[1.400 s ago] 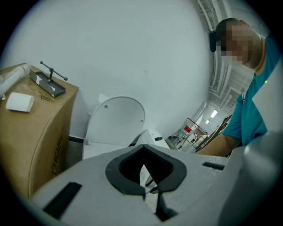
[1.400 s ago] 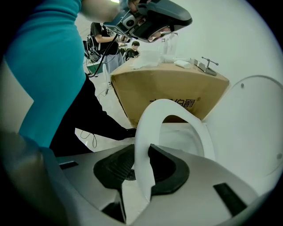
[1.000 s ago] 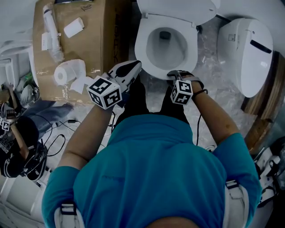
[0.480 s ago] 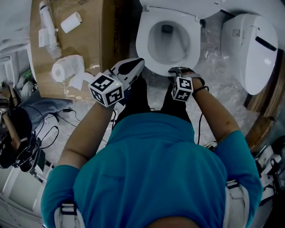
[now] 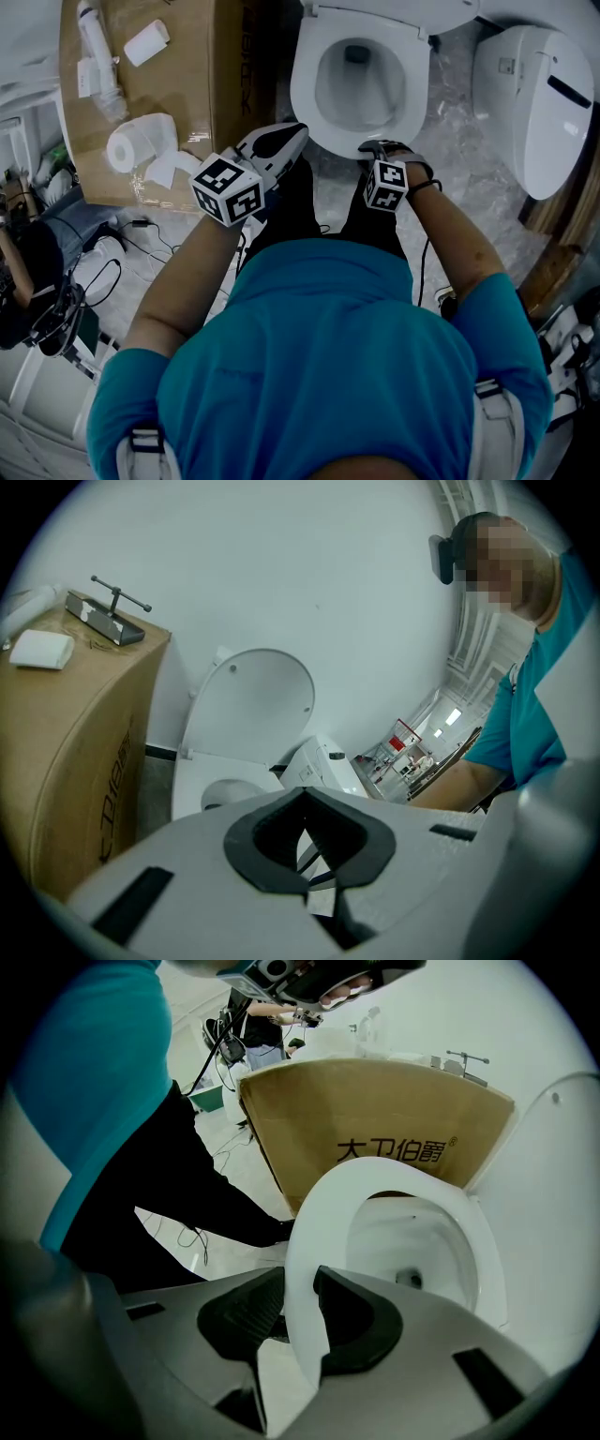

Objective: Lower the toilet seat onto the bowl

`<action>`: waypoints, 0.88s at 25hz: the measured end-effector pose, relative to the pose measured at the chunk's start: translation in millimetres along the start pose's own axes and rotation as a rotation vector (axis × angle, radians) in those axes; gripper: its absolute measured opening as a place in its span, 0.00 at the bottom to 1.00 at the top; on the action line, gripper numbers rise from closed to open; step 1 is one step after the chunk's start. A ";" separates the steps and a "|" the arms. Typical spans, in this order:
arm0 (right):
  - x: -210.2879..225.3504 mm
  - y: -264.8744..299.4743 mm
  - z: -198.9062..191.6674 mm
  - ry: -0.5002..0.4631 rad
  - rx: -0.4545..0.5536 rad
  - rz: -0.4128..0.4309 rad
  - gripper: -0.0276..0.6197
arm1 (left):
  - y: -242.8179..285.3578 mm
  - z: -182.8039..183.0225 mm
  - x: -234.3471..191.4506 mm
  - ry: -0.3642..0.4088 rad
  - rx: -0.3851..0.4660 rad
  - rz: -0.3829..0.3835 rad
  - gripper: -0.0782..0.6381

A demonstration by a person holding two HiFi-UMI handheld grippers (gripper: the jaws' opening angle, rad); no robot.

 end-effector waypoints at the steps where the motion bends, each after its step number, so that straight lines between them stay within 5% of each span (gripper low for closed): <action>1: 0.4 2.8 -0.6 0.000 -0.002 0.003 0.22 | 1.0 -1.4 -1.2 -0.002 -0.002 -0.001 0.11; 22: 6.6 48.2 -17.3 -0.003 -0.026 0.014 0.21 | 13.8 -23.9 -12.7 -0.029 -0.040 -0.009 0.11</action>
Point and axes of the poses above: the fingertips, and each gripper's own axes: y forward along the fingers, x to its right, z out of its top, the point moved 3 cm from there along -y, backward along the fingers, and after that the axes turned 13 degrees about z, right-handed, at the moved point
